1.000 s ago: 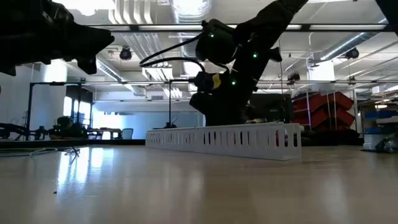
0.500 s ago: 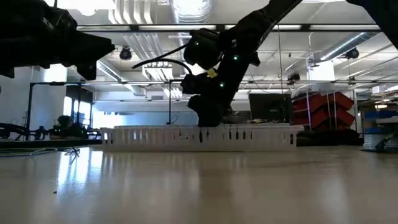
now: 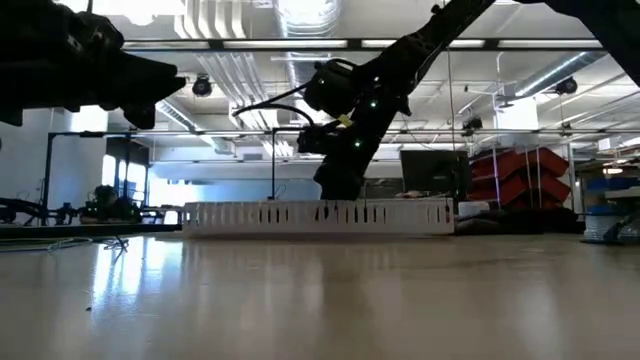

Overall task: Ziptie cables
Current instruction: Adjust the white cable duct to the top center, then move the cable wires from middle left to the center of the table

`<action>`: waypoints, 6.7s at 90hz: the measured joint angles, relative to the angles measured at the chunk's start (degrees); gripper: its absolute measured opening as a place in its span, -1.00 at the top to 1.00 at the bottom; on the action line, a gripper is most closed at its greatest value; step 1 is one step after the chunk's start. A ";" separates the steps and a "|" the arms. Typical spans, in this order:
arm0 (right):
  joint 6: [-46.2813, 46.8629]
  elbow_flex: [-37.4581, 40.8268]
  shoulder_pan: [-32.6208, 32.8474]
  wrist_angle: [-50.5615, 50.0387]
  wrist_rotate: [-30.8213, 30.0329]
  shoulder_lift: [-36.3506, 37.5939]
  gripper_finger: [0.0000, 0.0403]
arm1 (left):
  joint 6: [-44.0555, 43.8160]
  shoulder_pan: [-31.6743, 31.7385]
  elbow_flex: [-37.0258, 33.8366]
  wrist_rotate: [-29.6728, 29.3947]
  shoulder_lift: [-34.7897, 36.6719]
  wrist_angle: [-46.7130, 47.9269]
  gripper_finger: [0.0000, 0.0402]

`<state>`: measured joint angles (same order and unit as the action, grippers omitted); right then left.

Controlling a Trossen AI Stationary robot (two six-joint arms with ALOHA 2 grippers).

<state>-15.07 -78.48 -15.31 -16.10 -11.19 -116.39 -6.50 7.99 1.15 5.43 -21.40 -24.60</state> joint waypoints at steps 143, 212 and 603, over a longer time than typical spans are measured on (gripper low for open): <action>25.63 -48.33 19.39 16.27 -5.01 -41.51 0.25 | -2.62 -0.06 14.49 -1.38 3.23 35.60 0.49; 23.44 -44.95 24.07 -19.73 -10.11 -32.16 1.00 | -3.81 -0.33 12.53 9.76 3.12 32.20 0.49; 47.22 8.02 37.43 -27.04 -46.95 12.41 1.00 | -17.57 -25.47 70.73 -20.29 -54.60 64.91 1.00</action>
<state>32.15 -70.46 22.12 -43.14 -58.14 -103.99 -24.07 -17.49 71.88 -14.86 -76.00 40.31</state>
